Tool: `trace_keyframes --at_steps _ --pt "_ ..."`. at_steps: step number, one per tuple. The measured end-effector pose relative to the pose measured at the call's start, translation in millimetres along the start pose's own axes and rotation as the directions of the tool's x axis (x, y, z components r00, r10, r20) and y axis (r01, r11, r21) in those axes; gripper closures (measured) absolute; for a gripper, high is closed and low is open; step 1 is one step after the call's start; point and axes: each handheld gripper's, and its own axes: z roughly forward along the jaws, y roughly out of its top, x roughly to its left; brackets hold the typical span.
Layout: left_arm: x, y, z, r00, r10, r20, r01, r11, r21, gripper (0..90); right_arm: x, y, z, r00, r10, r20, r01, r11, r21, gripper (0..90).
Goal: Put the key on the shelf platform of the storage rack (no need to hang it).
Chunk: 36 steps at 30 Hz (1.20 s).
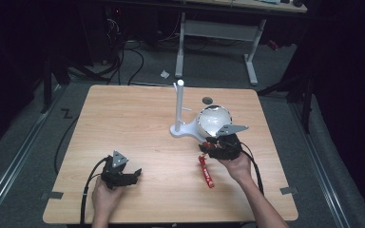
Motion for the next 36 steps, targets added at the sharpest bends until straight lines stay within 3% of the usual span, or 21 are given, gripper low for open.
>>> trace_keyframes --at_steps 9,15,25,36 --pt "0.0 0.0 0.1 1.0000 0.000 0.000 0.000 1.0000 -0.001 21.0 -11.3 4.0 -29.1 0.9993 0.035 0.013 -0.034 0.999 -0.020 52.4" --pt "0.0 0.0 0.0 1.0000 0.001 -0.001 -0.001 1.0000 0.000 20.9 -21.9 7.3 -50.2 0.9955 0.081 0.049 -0.079 0.996 -0.030 52.4" --pt "0.0 0.0 0.0 1.0000 0.001 0.000 -0.001 1.0000 0.000 20.9 -32.8 10.3 -69.7 0.9922 0.103 0.070 -0.099 0.993 -0.064 52.5" --pt "0.0 0.0 0.0 1.0000 0.000 0.000 0.000 1.0000 0.000 20.9 -52.0 16.5 -87.6 0.9799 0.176 0.094 -0.167 0.981 -0.098 52.5"
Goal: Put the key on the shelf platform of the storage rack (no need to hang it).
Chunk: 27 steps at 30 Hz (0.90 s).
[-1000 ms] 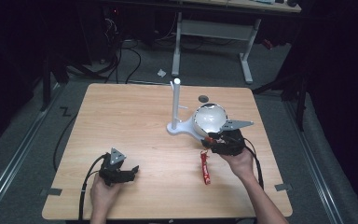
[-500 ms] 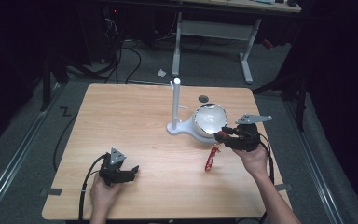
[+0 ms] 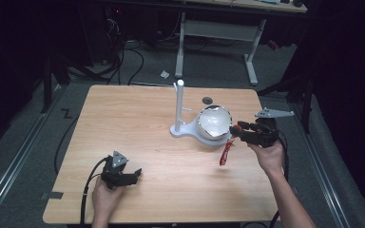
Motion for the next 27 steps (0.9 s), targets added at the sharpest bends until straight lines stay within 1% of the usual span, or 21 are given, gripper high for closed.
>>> trace_keyframes --at_steps 5,13,14,15,17,19,20,21,22,23,27 --pt "0.0 0.0 0.0 1.0000 0.000 0.000 0.000 1.0000 0.000 20.9 -5.2 7.4 -2.2 0.9999 0.000 0.014 0.000 1.000 -0.005 52.5" --pt "0.0 0.0 0.0 1.0000 0.000 0.000 0.000 1.0000 0.000 21.0 -10.9 21.5 -2.6 0.9995 0.020 0.022 -0.020 1.000 -0.010 52.5" --pt "0.0 0.0 0.0 1.0000 0.000 0.000 0.000 1.0000 0.000 21.0 -12.9 26.3 -2.3 0.9995 0.020 0.023 -0.019 1.000 -0.013 52.5" --pt "0.0 0.0 0.0 1.0000 0.000 0.000 0.000 1.0000 0.000 21.0 -12.9 26.3 -2.3 0.9995 0.020 0.023 -0.019 1.000 -0.013 52.5" --pt "0.0 0.0 0.0 1.0000 0.001 -0.001 -0.001 1.0000 0.001 20.9 -15.2 33.9 -3.5 0.9994 0.030 0.020 -0.030 0.999 -0.025 52.5" --pt "0.0 0.0 -0.1 1.0000 0.002 -0.001 -0.002 1.0000 0.001 21.0 -16.1 37.1 -4.1 0.9992 0.036 0.017 -0.036 0.999 -0.030 52.5" --pt "0.0 0.0 0.0 1.0000 0.000 0.000 0.000 1.0000 0.000 21.0 -17.0 43.7 -4.9 0.9992 0.035 0.020 -0.035 0.999 -0.038 52.5" --pt "0.0 0.0 0.0 1.0000 0.000 0.000 0.000 1.0000 0.000 21.0 -17.1 47.7 -5.1 0.9990 0.038 0.026 -0.037 0.999 -0.039 52.5" --pt "0.0 0.0 0.0 1.0000 0.000 0.000 0.000 1.0000 0.000 21.0 -17.1 47.7 -5.1 0.9990 0.038 0.026 -0.037 0.999 -0.039 52.5" --pt "0.0 0.0 0.0 1.0000 0.000 0.000 0.000 1.0000 0.000 21.0 -17.6 53.9 -4.6 0.9987 0.035 0.035 -0.034 0.999 -0.038 52.5" --pt "0.0 0.0 0.0 1.0000 0.000 0.000 0.000 1.0000 0.000 21.0 -18.4 61.1 -2.7 0.9982 0.039 0.045 -0.037 0.999 -0.039 52.5"
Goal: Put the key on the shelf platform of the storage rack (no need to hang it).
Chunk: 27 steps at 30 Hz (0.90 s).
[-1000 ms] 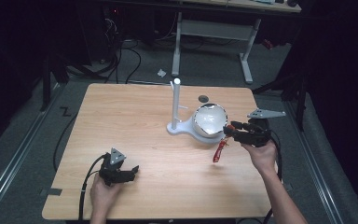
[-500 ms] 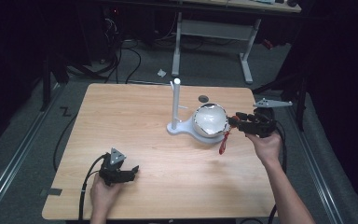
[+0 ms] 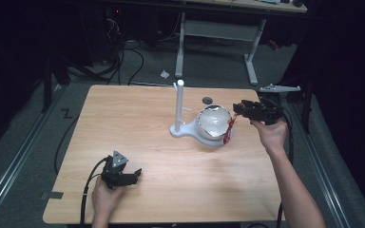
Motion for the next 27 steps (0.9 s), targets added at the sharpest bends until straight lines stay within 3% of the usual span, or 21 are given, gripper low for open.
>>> trace_keyframes --at_steps 15,19,27 --pt "0.0 0.0 0.0 1.0000 0.000 0.000 0.000 1.0000 0.000 21.0 -13.5 21.4 15.7 0.9961 0.056 0.068 -0.055 0.998 -0.009 52.5" --pt "0.0 0.0 -0.1 1.0000 0.001 -0.001 -0.001 1.0000 0.001 21.0 -16.3 21.1 21.8 0.9936 0.066 0.092 -0.066 0.998 -0.005 52.5" --pt "0.0 0.0 0.0 1.0000 0.000 0.000 0.000 1.0000 0.000 21.0 -16.1 14.2 33.8 0.9926 0.078 0.094 -0.079 0.997 0.006 52.5"
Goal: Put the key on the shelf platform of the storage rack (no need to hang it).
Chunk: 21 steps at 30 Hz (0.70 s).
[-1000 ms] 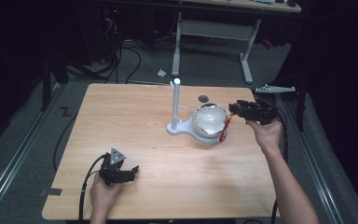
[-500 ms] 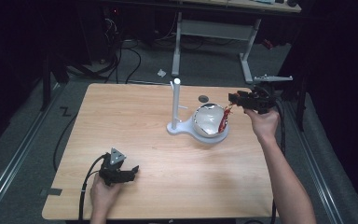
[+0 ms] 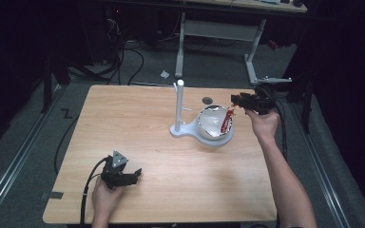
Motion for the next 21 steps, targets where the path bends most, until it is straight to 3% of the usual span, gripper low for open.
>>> trace_keyframes --at_steps 21 --pt "0.1 0.0 -0.1 1.0000 0.002 -0.001 -0.002 1.0000 0.001 20.9 15.5 -17.9 29.8 0.9992 -0.034 -0.022 0.035 0.998 0.055 52.4"
